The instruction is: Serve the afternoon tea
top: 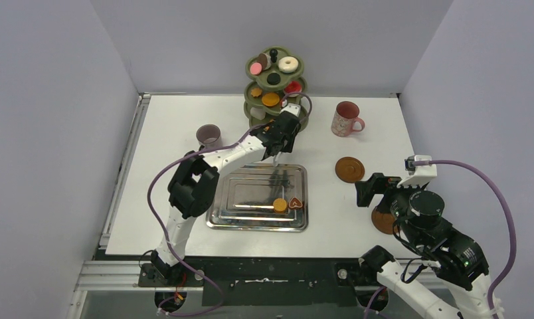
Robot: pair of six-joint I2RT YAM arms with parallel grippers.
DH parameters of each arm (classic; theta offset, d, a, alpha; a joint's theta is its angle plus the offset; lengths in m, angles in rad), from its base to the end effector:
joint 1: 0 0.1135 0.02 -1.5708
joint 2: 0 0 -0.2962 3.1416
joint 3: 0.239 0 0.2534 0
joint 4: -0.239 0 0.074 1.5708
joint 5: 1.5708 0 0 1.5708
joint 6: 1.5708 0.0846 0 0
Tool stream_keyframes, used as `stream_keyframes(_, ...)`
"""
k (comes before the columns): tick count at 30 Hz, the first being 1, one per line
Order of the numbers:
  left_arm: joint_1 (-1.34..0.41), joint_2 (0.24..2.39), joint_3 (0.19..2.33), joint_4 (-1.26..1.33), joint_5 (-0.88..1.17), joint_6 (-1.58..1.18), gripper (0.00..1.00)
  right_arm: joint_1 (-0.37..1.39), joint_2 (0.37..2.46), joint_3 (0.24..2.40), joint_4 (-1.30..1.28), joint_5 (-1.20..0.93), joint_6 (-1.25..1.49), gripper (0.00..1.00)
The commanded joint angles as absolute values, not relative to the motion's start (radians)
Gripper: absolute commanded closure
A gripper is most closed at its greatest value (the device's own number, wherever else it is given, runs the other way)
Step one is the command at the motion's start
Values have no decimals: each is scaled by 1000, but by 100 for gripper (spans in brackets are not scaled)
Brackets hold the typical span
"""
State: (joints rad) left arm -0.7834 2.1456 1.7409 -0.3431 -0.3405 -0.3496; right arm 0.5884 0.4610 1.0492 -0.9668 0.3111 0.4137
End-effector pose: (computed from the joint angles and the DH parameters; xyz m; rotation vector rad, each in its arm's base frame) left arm 0.4051 -0.3637 0.2158 0.3220 2.2517 -0.2022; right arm 0.0725 0.0172 0.3747 0.0363 1.9473 0.3648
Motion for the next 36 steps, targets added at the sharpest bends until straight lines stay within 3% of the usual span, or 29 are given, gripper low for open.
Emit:
stream_keyframes(1, -772, 2161, 1823, -286, -363, -317, 76, 582, 483, 1083, -929, 345, 394, 0)
stream_keyframes(17, -744, 2220, 1916, -283, -332, -280, 75, 583, 523, 1072, -906, 354, 395, 0)
stream_keyframes(36, -793, 2056, 1699, -245, -409, -275, 75, 583, 505, 1028, -927, 333, 412, 0)
